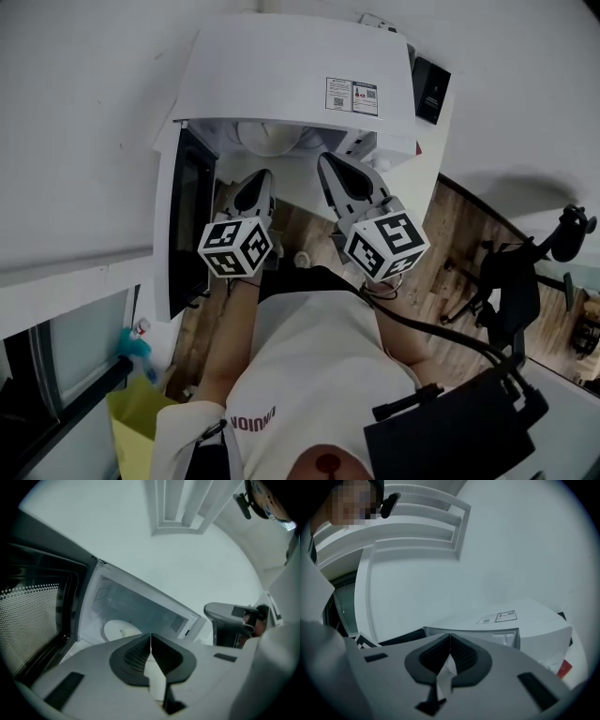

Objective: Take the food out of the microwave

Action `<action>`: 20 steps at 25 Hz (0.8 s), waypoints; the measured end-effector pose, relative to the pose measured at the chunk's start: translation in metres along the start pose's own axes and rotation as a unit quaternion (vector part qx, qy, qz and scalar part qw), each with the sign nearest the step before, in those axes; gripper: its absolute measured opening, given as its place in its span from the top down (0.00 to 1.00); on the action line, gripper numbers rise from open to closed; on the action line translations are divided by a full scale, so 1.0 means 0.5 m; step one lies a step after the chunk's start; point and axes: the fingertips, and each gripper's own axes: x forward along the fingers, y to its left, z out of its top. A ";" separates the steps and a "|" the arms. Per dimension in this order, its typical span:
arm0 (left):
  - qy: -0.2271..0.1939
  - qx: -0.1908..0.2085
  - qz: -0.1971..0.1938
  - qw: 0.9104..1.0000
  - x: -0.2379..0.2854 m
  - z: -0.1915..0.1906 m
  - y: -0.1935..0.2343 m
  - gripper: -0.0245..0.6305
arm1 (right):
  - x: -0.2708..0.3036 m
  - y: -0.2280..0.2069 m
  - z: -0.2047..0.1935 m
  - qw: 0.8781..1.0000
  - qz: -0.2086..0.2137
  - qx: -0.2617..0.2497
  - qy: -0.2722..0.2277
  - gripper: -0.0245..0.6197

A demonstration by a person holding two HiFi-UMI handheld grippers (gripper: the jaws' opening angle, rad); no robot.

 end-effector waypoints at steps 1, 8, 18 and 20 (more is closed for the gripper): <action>0.004 -0.003 -0.001 1.000 0.006 -0.001 0.005 0.94 | 0.002 -0.003 -0.002 1.000 -0.003 0.002 0.001 0.93; 0.048 -0.037 -0.009 0.998 0.047 -0.042 0.049 0.94 | 0.025 -0.006 -0.013 1.000 -0.017 0.010 0.007 0.93; 0.098 -0.069 -0.021 0.993 0.094 -0.084 0.088 0.94 | 0.042 -0.017 -0.028 0.999 -0.048 0.015 0.015 0.93; 0.105 -0.077 -0.021 0.991 0.102 -0.088 0.095 0.94 | 0.044 -0.019 -0.029 0.998 -0.052 0.015 0.017 0.93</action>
